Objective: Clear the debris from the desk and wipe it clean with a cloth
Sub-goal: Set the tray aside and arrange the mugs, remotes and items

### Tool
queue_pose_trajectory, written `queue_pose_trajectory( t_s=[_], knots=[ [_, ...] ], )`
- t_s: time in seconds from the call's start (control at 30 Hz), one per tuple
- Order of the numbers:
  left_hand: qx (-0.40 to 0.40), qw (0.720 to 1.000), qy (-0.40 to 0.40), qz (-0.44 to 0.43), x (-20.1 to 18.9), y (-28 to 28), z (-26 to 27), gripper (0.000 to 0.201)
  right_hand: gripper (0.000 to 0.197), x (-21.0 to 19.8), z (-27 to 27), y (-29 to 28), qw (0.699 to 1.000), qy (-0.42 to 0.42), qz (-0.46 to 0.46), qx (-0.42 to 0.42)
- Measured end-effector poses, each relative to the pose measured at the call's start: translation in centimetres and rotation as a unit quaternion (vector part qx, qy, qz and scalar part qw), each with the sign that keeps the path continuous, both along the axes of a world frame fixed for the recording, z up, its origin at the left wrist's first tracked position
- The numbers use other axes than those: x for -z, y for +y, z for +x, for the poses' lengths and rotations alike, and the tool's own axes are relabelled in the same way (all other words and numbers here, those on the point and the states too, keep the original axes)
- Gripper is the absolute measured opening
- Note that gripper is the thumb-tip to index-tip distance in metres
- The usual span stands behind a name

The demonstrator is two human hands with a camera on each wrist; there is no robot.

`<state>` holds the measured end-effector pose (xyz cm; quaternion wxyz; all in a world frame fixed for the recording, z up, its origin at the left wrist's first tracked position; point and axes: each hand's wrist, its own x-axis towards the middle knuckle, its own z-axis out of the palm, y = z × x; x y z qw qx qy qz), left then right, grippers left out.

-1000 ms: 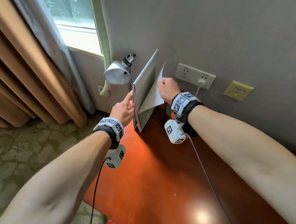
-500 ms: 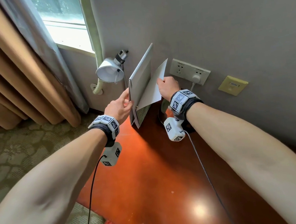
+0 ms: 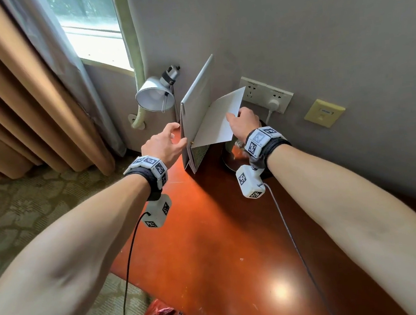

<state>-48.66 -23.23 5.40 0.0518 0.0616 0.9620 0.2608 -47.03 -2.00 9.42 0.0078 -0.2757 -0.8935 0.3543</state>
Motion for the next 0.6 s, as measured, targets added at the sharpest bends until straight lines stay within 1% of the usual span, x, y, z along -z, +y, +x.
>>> queue_pose_trajectory(
  t_s=[0.07, 0.23, 0.33, 0.5, 0.6],
  knots=[
    [-0.005, 1.0, 0.01, -0.004, -0.2, -0.2, 0.5, 0.046, 0.034, -0.1, 0.5, 0.1, 1.0, 0.0, 0.003, 0.009],
    [-0.003, 1.0, 0.024, -0.011, -0.6, -1.1, 1.9, 0.051, 0.04, -0.1, 1.8, 0.2, 0.999, -0.016, 0.014, 0.027],
    [-0.007, 1.0, 0.022, -0.008, -0.8, -1.5, 3.1, 0.054, 0.045, 0.0, 3.0, 0.2, 0.999, -0.024, 0.004, 0.032],
    [-0.006, 1.0, 0.03, -0.006, -0.6, -1.7, 5.5, 0.055, 0.057, -0.1, 6.3, 0.6, 0.998, -0.017, -0.02, 0.05],
    [0.007, 1.0, 0.03, 0.002, -0.9, -1.7, 7.2, 0.055, 0.057, -0.5, 9.2, 0.7, 0.999, -0.004, -0.006, 0.047]
  ],
)
